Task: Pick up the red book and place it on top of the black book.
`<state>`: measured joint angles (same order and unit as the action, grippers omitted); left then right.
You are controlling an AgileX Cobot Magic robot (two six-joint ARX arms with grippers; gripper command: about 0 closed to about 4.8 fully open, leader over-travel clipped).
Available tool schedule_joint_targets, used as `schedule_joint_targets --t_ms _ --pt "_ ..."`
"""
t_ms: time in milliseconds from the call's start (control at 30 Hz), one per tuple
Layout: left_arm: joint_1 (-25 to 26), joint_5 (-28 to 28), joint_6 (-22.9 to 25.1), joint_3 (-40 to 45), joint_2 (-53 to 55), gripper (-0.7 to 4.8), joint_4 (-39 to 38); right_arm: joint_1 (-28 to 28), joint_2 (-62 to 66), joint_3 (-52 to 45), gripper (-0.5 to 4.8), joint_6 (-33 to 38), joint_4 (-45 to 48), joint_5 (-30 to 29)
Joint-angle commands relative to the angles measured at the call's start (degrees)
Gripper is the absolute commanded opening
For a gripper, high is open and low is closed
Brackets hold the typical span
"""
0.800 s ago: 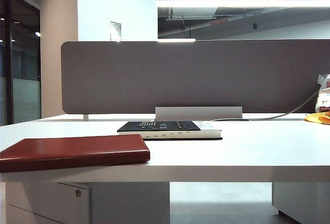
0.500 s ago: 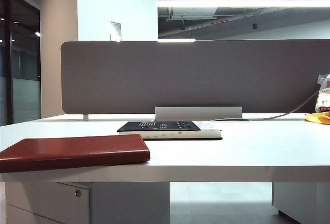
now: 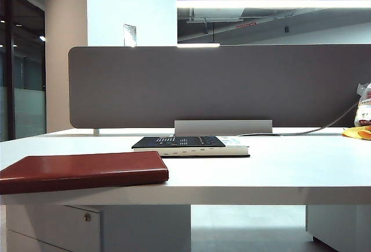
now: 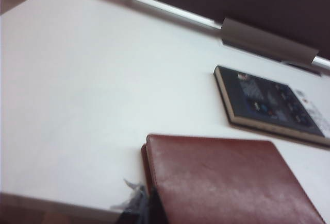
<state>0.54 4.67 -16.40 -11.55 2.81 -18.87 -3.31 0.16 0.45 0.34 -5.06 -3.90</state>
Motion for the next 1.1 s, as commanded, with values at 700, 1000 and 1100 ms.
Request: schedule_joint_targets --t_ms 700,1000,1100 --pt "0.07 6.73 -8.07 -7.15 26.91 0.64 4.74 0.11 0.0 -0.15 0.0 0.09 0.55 -0.09" --pt "0.17 8.55 -11.41 -5.01 30.34 0.72 5.27 0.11 0.0 -0.15 0.0 0.24 0.55 -0.11" --pt "0.66 11.34 -14.38 -3.32 30.32 0.9 7.06 0.11 0.0 -0.15 0.0 1.14 0.55 -0.11"
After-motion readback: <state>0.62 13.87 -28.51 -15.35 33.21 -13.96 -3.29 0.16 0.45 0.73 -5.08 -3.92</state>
